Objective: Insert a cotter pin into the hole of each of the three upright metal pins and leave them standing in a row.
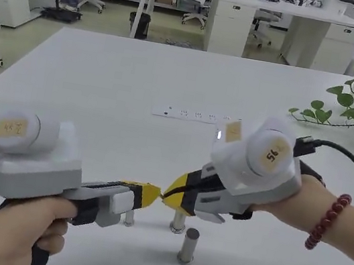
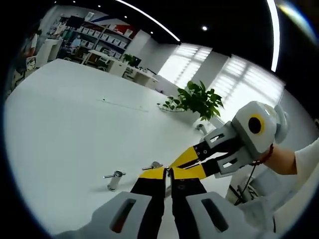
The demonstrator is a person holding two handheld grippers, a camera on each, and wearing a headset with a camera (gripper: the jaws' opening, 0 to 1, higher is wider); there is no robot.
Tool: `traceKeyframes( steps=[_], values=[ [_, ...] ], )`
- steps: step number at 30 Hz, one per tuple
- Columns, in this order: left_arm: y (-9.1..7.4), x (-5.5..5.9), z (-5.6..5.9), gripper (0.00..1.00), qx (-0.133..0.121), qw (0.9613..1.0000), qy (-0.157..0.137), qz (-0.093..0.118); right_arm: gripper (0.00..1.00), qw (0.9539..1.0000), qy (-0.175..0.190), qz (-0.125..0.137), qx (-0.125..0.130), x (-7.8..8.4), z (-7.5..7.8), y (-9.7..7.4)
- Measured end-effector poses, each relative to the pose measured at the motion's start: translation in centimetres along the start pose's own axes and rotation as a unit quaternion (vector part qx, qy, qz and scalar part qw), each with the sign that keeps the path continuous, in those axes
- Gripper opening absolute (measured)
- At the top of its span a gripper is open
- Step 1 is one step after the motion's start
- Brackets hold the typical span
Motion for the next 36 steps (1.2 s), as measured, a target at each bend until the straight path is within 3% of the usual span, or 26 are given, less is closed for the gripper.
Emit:
traceKeyframes(
  steps=[10, 12, 15, 20, 28, 36],
  values=[
    [-0.3, 0.0, -0.1, 0.0, -0.002, 0.9999, 0.012, -0.008, 0.09, 0.9982, 0.058, 0.015, -0.001, 0.7, 0.1, -0.2],
    [-0.4, 0.0, -0.2, 0.0, -0.002, 0.9997, 0.021, -0.01, 0.1, 0.9962, 0.084, 0.019, -0.011, 0.8, 0.1, -0.3],
    [-0.6, 0.2, -0.3, 0.0, -0.005, 0.9978, 0.061, -0.025, 0.13, 0.992, 0.123, 0.019, -0.022, 1.2, 0.3, -0.6],
    [-0.7, 0.4, -0.3, 0.0, 0.002, 0.9959, 0.083, -0.035, 0.16, 0.9845, 0.169, 0.025, -0.038, 1.8, 0.6, -0.9],
    [-0.6, 0.3, 0.7, 0.0, 0.053, 0.99, 0.126, -0.035, 0.17, 0.9701, 0.221, 0.038, -0.094, 2.5, 0.7, -1.5],
    [-0.6, 1.1, 1.7, 0.0, 0.094, 0.9818, 0.156, -0.055, 0.18, 0.9685, 0.21, 0.038, -0.128, 2.9, -0.1, -2.2]
  ],
)
Point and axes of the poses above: the centre of the closed fingertips' face, and the gripper's own axes: y roughly forward along the fingers, z roughly to its right, x roughly out of its underside, the point moved 8 cm from there along -y, roughly backward along the fingers, and after that the axes turned 12 degrees about x, right-handed, at the moved point
